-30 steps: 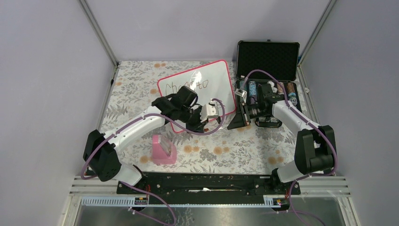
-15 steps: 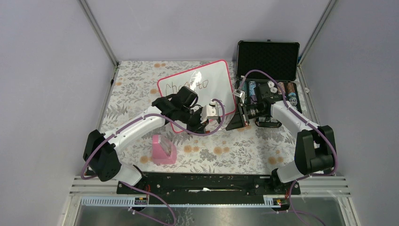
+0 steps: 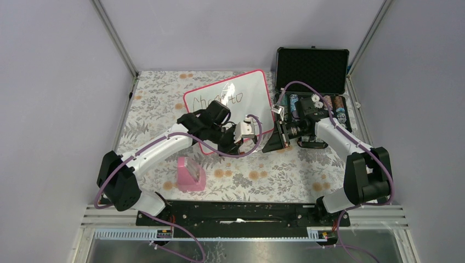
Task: Write a sentence on the whiteboard
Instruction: Insert the whiteboard marker without the cap into the pen cap.
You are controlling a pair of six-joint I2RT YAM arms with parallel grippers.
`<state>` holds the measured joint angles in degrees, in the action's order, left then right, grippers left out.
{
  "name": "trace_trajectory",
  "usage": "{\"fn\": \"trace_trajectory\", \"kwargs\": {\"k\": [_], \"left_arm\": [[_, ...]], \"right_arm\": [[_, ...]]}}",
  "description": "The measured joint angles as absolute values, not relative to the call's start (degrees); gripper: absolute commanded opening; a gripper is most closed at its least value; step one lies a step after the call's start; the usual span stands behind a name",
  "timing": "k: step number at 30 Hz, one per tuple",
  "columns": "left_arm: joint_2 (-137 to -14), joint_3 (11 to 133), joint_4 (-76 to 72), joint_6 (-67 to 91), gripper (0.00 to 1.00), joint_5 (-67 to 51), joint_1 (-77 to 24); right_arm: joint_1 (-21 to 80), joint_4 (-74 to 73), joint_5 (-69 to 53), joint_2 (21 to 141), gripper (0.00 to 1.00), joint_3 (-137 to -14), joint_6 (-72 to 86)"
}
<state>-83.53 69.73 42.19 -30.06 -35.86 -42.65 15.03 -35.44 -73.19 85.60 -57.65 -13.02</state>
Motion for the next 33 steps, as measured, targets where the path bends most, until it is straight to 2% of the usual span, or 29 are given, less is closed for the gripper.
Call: {"fn": "trace_trajectory", "kwargs": {"k": [33], "left_arm": [[-84.0,69.7,42.0,-29.5,0.0,-35.9,-43.9]], "right_arm": [[16.3,-35.4,-73.1,85.6,0.0,-57.7,-13.0]]}}
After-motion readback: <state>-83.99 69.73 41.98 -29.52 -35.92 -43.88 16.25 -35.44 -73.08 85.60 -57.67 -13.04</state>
